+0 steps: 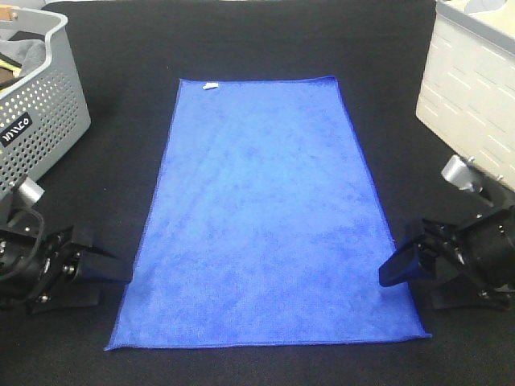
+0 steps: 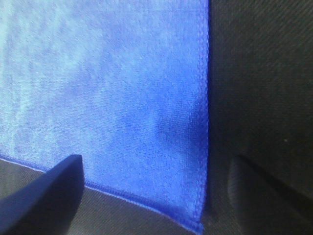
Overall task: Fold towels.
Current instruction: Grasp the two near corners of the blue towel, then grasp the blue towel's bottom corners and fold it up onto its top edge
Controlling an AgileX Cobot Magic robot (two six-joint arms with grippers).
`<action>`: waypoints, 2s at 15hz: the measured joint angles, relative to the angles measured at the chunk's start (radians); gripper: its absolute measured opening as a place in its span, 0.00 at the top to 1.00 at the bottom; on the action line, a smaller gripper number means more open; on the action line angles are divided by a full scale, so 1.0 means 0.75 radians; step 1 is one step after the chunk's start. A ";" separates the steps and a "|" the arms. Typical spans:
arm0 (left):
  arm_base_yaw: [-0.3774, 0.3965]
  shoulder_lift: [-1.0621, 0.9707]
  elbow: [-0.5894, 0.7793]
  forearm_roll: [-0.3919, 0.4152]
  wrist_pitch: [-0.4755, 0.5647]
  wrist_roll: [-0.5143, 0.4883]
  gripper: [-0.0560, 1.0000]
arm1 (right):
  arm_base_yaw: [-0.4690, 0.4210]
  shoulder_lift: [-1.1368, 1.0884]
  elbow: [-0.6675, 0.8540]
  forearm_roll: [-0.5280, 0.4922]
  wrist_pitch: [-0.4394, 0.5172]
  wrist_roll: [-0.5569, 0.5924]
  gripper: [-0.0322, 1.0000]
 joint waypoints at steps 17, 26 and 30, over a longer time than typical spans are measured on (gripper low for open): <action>-0.231 0.157 -0.137 -0.108 -0.048 -0.004 0.95 | 0.205 0.205 -0.016 0.341 -0.080 -0.147 0.97; -0.231 -0.157 -0.036 0.336 -0.053 -0.403 0.95 | 0.205 -0.076 0.012 -0.048 0.063 0.247 0.97; -0.231 -0.379 0.168 0.361 -0.025 -0.453 0.95 | 0.205 -0.195 0.160 -0.081 0.091 0.300 0.97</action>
